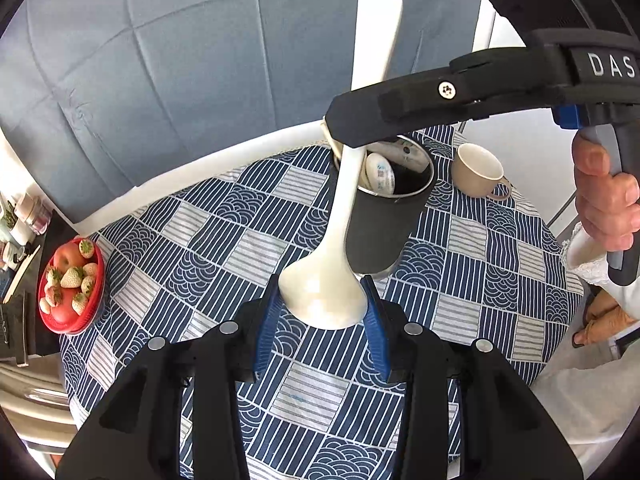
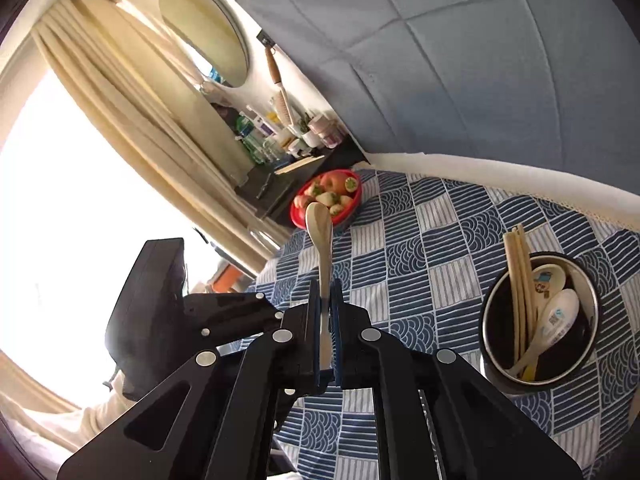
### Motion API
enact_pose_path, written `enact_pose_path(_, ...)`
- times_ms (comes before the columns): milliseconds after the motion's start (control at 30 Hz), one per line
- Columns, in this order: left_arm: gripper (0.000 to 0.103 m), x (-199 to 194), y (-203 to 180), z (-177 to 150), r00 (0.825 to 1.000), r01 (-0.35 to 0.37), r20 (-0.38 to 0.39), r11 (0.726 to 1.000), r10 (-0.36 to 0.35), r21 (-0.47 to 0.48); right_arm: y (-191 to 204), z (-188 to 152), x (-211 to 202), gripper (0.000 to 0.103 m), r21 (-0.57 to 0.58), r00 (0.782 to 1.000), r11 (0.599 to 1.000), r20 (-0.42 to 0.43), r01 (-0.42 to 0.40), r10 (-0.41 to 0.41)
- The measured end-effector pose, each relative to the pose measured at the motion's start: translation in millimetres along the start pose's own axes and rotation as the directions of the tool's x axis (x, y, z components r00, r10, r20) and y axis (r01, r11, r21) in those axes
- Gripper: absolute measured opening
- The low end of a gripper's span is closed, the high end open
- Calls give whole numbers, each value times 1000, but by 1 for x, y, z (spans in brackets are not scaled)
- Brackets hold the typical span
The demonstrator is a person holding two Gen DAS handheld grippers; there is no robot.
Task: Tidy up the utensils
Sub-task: 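Lift the held spoon and carry it over the black holder, then lower the spoon into the black holder and open the left gripper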
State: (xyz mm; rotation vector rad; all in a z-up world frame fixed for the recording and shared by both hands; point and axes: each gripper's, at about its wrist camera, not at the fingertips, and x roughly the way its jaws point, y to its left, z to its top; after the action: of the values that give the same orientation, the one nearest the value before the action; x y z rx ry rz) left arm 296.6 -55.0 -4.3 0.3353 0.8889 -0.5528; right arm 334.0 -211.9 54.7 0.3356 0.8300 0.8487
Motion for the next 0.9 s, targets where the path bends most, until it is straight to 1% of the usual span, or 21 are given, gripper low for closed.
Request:
enact_pose_path(200, 40, 7, -24, 31, 1000, 4, 24, 999, -5, 36, -9, 5, -40, 5, -47, 998, 998, 47, 51, -48)
enact_pose_path(433, 40, 20, -43, 61, 999, 13, 38, 998, -15, 60, -29, 15, -73, 5, -50, 993, 994, 79, 93, -89)
enact_pose_path(700, 40, 40, -52, 84, 998, 38, 42, 999, -40, 31, -49, 23, -90, 5, -70, 989, 988, 72, 137, -132)
enact_pose_path(900, 40, 57, -52, 92, 998, 53, 23, 999, -53, 11, -55, 26, -89, 5, -94, 982, 979, 67, 182, -177)
